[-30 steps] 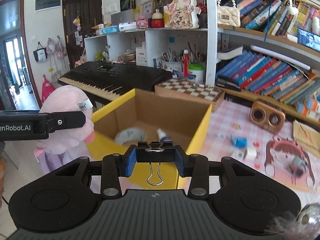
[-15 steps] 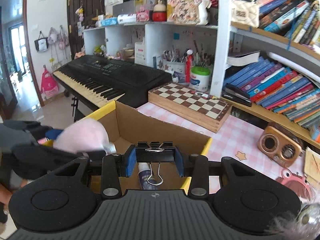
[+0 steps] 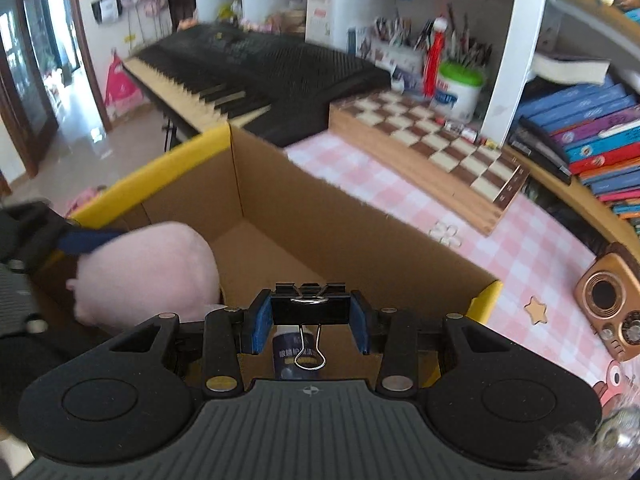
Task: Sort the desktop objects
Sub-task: 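Lower the pig and clip into the box and open both tools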
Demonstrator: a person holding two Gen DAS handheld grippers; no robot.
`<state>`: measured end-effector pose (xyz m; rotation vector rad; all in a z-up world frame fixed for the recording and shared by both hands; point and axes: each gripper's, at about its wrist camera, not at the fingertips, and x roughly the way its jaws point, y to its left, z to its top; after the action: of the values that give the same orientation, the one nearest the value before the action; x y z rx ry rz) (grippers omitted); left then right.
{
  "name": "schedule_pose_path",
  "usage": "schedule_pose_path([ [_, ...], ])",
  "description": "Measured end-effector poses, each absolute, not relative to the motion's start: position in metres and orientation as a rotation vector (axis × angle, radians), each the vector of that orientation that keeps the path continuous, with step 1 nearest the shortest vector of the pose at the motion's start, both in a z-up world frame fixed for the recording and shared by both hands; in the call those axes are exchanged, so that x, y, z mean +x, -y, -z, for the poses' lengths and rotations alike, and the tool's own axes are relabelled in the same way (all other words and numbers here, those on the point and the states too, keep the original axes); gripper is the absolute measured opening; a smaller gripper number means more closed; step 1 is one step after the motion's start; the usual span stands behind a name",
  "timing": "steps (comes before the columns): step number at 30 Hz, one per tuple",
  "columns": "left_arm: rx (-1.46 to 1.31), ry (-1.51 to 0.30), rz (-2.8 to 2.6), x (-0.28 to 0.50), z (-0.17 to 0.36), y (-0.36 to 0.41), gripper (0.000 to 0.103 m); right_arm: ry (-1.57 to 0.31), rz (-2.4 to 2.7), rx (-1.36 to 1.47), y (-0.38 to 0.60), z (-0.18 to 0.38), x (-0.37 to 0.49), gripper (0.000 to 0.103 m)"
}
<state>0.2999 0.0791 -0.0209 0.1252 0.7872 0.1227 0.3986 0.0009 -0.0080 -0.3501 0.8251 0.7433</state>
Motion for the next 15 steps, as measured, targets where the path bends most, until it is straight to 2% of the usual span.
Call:
schedule_pose_path([
  [8, 0.031, -0.596, -0.129, 0.259, -0.011, -0.085, 0.101, -0.925, -0.776, -0.421, -0.015, 0.025, 0.41, 0.037],
  [15, -0.015, -0.557, -0.158, 0.244, -0.02, -0.088, 0.101, -0.937, -0.777, -0.504, -0.026, 0.03, 0.41, 0.038],
])
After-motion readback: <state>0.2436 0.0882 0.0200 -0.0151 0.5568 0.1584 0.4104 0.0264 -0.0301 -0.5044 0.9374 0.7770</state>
